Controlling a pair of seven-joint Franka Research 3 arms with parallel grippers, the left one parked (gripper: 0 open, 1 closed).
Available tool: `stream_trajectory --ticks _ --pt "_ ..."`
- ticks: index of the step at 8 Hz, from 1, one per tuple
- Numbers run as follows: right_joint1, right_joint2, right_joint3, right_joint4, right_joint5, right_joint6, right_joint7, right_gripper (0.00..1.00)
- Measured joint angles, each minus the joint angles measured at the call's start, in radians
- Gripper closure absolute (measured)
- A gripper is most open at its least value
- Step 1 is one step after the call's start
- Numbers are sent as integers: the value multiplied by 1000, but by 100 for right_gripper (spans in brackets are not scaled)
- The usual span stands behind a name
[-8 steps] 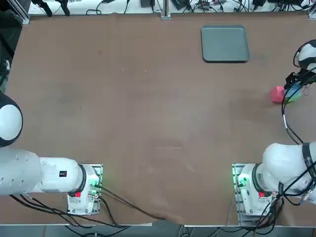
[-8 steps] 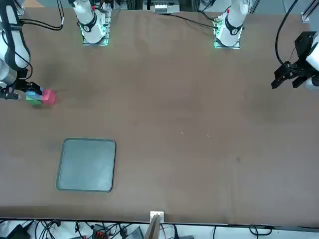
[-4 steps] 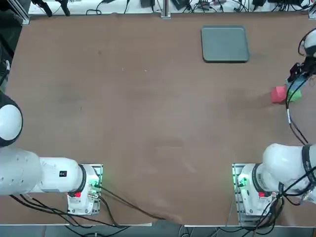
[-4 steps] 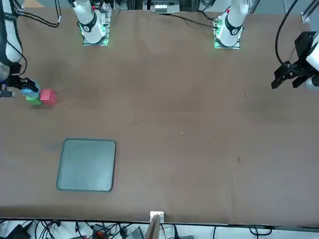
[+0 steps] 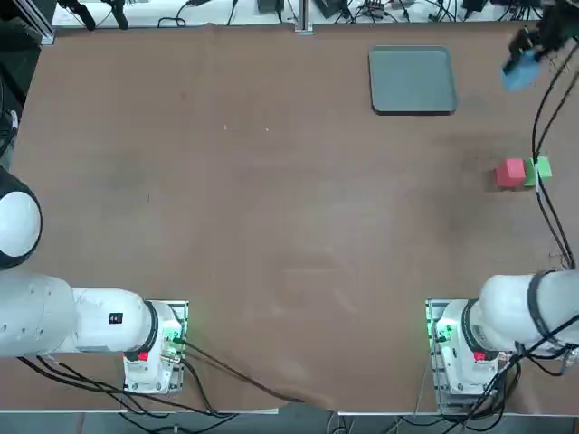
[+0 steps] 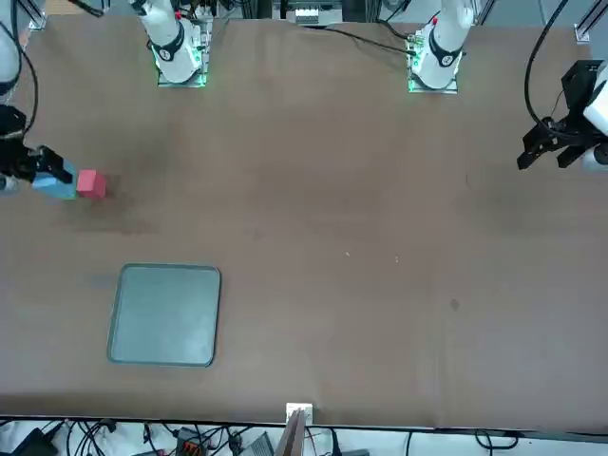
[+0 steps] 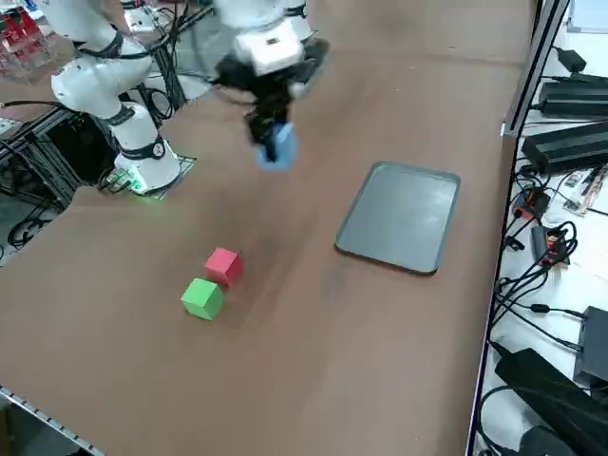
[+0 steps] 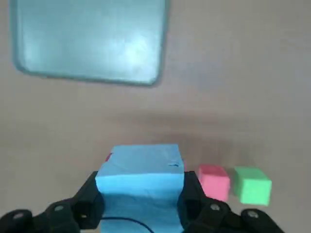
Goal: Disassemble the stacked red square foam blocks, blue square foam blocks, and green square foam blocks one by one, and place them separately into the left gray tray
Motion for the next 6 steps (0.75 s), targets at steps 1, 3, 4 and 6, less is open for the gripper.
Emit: stream_trajectory --ticks 1,3,4,6 --pt "57 80 1 65 0 2 66 24" --pt "137 272 1 194 0 41 183 24" --pt "150 370 -1 253 0 98 220 24" --pt "154 543 -11 336 0 303 246 24"
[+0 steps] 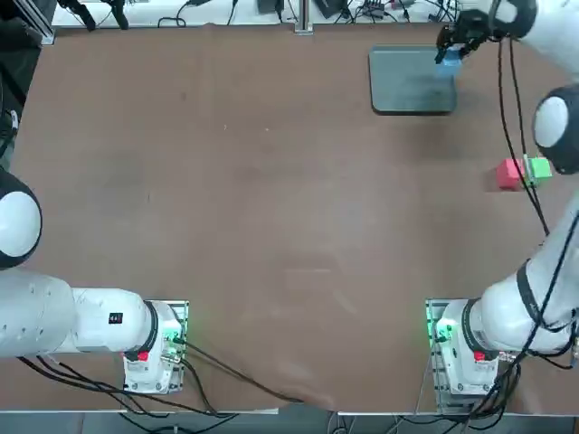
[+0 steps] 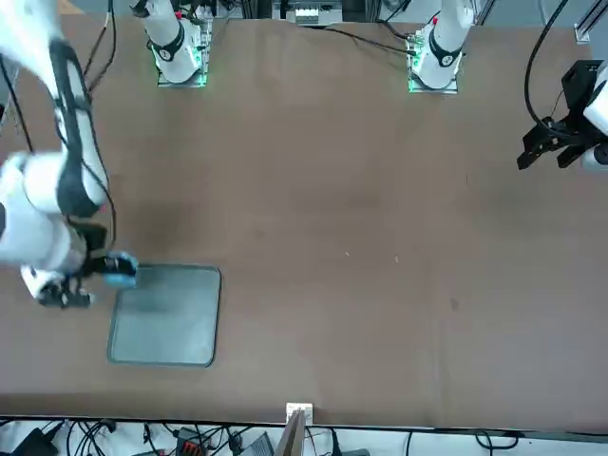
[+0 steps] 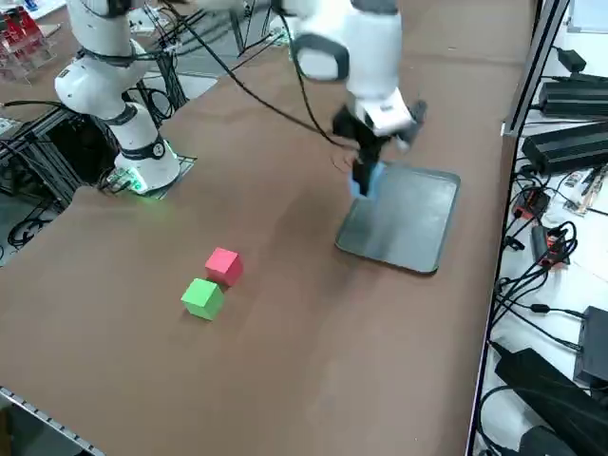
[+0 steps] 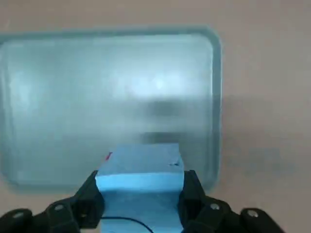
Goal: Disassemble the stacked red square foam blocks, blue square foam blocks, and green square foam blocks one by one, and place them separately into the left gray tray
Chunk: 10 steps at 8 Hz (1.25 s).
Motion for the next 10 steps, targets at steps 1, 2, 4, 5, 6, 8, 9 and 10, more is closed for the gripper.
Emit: stream_trajectory --ticks 1,2,4,5,6,8,9,10 --pt "0 61 -6 21 0 97 2 24" --pt "0 107 -10 33 -3 168 3 24" --pt "-1 164 -15 40 -23 215 9 24" --pt "-1 176 -19 44 -32 220 17 22" --pt "-2 177 -19 49 -35 222 21 20" --pt "4 171 -18 66 -35 224 27 0" --pt "9 160 -16 75 -35 224 28 0" --pt "16 139 -15 81 -35 214 30 0"
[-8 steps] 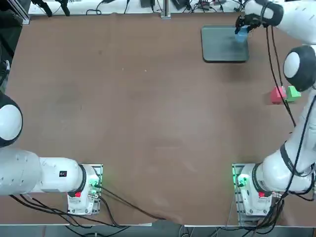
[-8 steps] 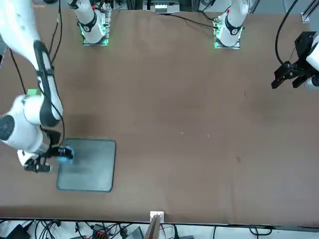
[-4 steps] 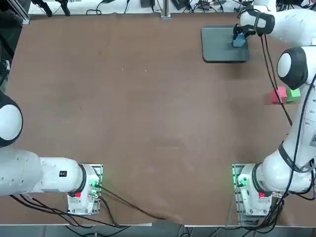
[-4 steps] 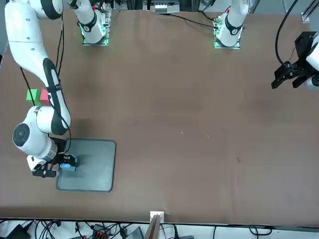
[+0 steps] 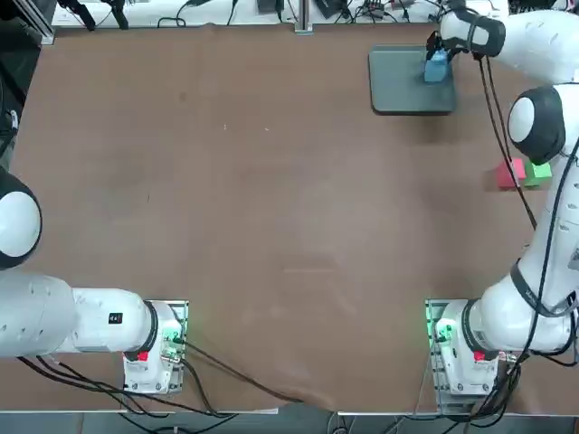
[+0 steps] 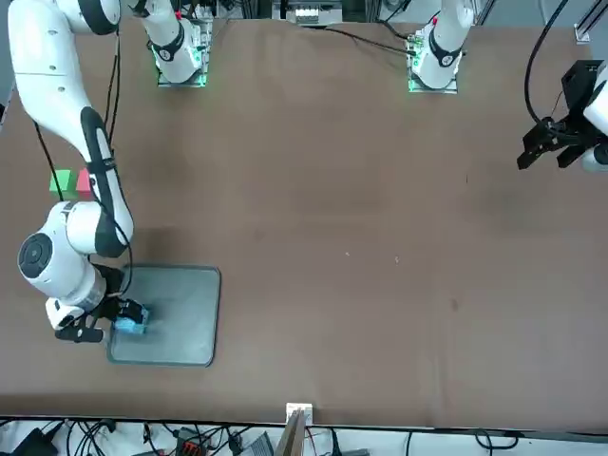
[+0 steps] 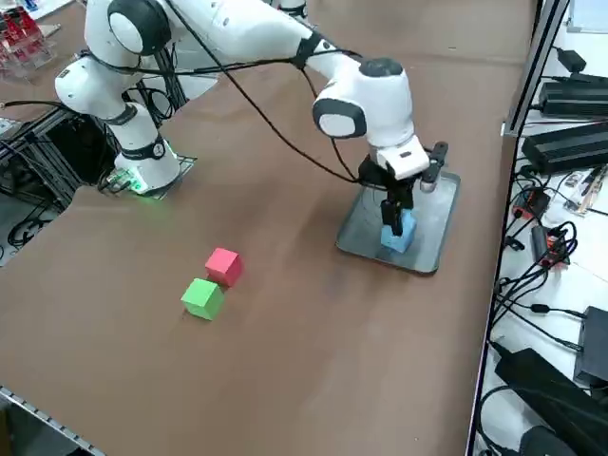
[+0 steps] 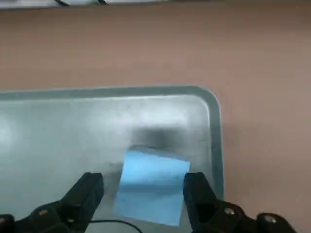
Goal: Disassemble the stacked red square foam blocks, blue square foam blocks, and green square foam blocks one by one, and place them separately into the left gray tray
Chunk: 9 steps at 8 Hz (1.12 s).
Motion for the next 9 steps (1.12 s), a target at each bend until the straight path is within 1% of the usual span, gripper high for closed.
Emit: stream_trajectory --ticks 2,3,4,6,7,9 --pt "4 -50 0 6 0 -55 2 0" --pt "3 -84 -1 13 0 -130 3 0" --pt "2 -135 -3 23 0 -244 14 0" --pt "-13 -259 -9 29 0 -502 94 0" --pt "-29 -314 -10 28 0 -607 134 0" --pt "-63 -404 -22 7 -2 -794 268 0"
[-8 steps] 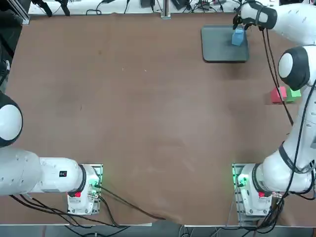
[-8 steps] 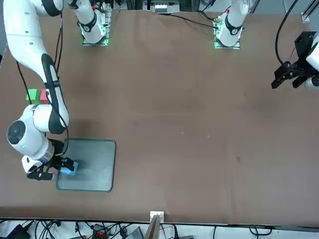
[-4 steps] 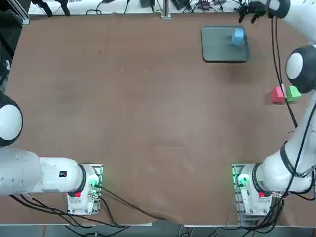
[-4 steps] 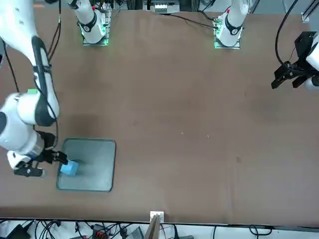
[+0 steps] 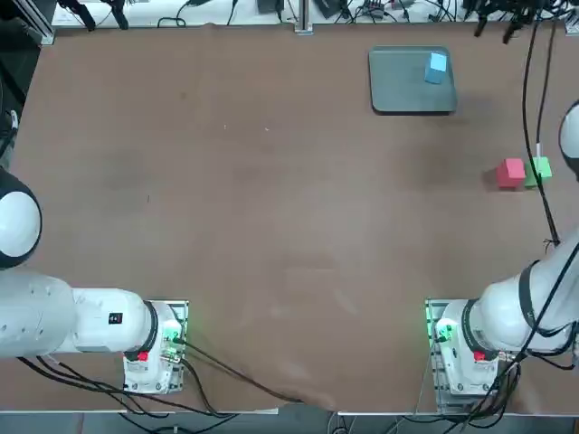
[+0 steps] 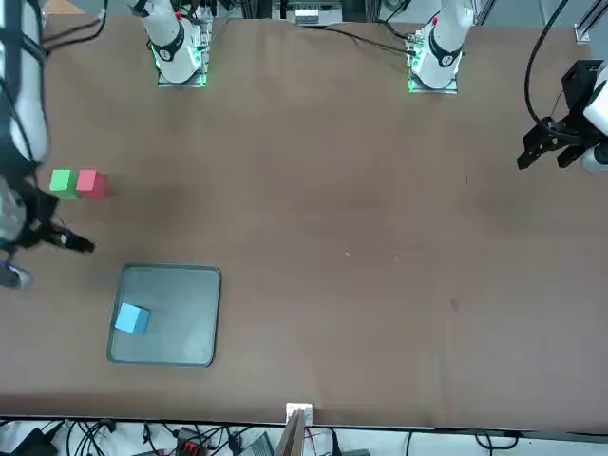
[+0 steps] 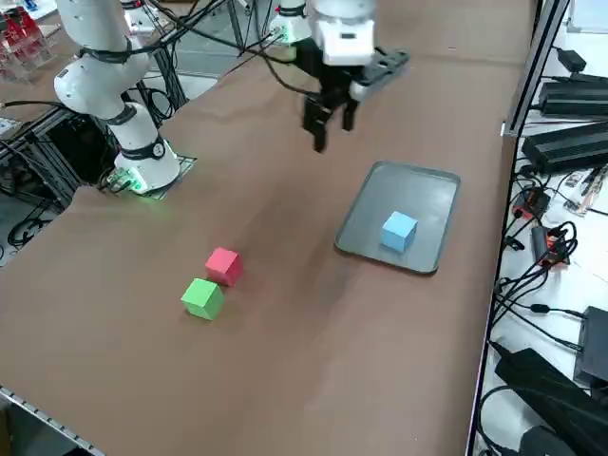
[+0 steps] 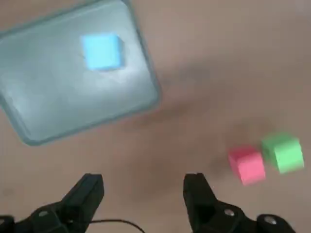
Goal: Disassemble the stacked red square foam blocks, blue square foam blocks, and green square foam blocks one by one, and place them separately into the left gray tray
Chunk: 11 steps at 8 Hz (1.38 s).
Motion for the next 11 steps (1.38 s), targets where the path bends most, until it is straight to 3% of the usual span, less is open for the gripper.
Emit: stream_trajectory --ticks 2,4,7,11 --pt "-70 -96 -11 -120 0 -68 163 0" --pt "-182 -216 -16 -332 0 19 234 0" --pt "-292 -334 -20 -662 0 285 521 0" --pt "-348 -318 -19 -959 1 738 621 0"
